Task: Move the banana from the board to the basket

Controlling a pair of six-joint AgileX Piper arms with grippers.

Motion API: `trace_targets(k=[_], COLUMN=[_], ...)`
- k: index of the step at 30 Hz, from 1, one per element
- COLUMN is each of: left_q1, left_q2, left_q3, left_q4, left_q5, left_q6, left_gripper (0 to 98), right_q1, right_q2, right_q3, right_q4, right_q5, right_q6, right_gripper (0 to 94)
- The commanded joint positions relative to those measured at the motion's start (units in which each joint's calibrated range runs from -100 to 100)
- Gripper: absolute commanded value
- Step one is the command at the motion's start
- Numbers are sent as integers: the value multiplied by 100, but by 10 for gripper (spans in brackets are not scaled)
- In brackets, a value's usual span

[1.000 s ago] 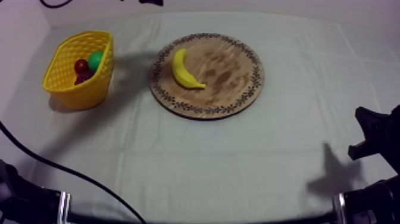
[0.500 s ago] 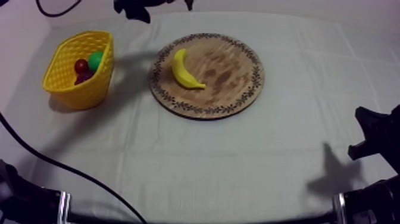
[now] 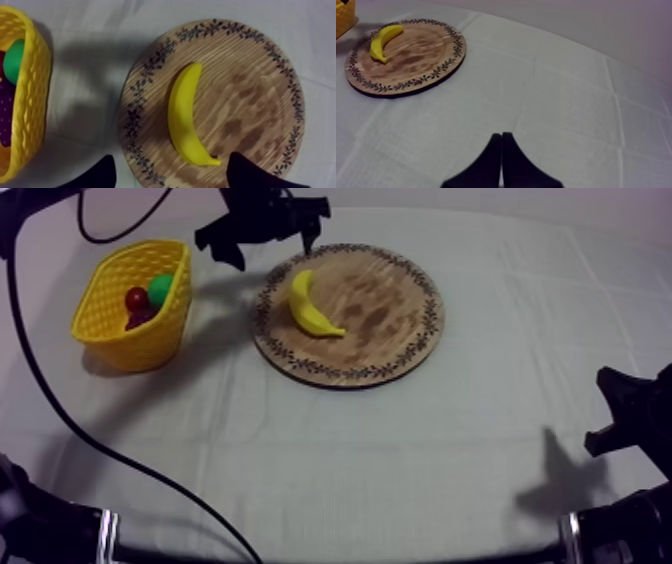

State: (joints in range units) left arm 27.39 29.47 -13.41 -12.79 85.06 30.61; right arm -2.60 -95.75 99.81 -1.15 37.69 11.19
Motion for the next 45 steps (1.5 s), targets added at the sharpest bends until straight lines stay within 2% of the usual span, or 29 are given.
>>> trace_targets(k=[1, 12, 35, 39, 45], left_q1=[1, 20, -129, -129, -141], left_q2=[171, 1110, 2401, 2430, 2441], left_q3=[2, -326, -1290, -1332, -1352], left_q4=[51, 180, 127, 123, 107], left_q5=[-41, -225, -750, -852, -1037], left_q6=[-6, 33, -56, -46, -102], left_gripper=[807, 792, 736, 689, 515], right_q1=[0, 0, 0, 0, 0], right_q2=[0, 0, 0, 0, 0], right_q3=[-3, -3, -3, -3, -3], right_q4=[0, 0, 0, 0, 0], right_q5=[-3, -3, -3, -3, -3], right_q6=[2, 2, 2, 2, 2], right_gripper=[3, 3, 3, 3, 3])
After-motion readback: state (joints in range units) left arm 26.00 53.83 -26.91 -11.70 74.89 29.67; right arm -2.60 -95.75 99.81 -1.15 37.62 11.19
